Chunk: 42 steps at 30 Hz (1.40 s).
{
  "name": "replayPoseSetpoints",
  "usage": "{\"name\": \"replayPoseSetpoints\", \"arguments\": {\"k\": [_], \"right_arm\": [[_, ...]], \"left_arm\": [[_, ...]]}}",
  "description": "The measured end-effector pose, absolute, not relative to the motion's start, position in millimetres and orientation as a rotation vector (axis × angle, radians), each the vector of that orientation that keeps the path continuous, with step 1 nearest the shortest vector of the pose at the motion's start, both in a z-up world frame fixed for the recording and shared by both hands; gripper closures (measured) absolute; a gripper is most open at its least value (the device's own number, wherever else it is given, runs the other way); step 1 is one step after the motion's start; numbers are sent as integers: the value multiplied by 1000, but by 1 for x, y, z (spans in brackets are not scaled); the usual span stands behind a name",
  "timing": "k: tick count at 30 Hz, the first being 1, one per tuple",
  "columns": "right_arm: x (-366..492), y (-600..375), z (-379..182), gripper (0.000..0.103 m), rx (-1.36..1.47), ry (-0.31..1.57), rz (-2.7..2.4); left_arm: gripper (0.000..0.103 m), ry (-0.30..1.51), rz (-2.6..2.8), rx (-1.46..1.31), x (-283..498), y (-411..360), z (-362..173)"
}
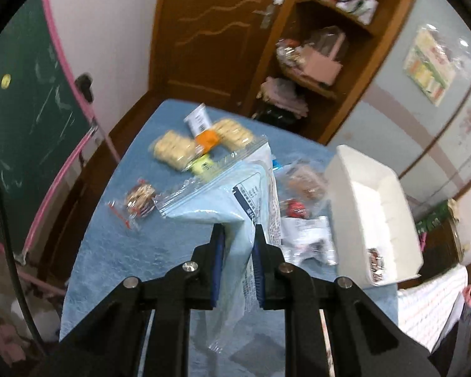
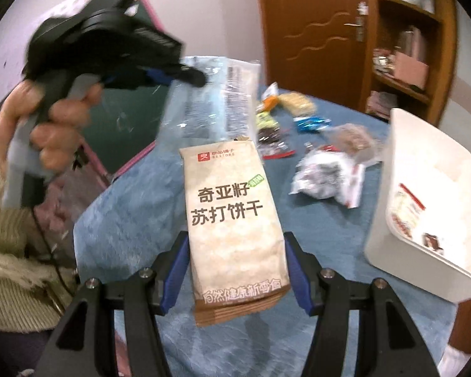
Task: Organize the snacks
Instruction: 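Carry both bags over the white bin and open both grippers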
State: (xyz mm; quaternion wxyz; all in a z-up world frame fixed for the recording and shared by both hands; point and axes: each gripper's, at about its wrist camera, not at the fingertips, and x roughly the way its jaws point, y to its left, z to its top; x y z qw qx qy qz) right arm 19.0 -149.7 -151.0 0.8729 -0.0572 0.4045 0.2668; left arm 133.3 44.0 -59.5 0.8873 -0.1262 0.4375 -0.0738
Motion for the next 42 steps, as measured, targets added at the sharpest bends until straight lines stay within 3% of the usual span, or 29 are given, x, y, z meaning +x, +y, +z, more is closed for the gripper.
{"name": "replayPoseSetpoints", "arguments": {"k": [13, 22, 27, 42], "right_arm": [[54, -249, -58, 45, 99, 729, 263], [101, -327, -21, 44, 131, 675, -3], [127, -360, -27, 44, 157, 687, -97], [191, -396, -94, 44, 175, 863, -191]], "left_arm": [[89, 729, -398, -135, 122, -58, 52], [88, 652, -506, -45, 156, -154, 89], [88, 692, -505, -6, 194, -202, 77], [88, 886, -464, 58, 287, -274, -28]]}}
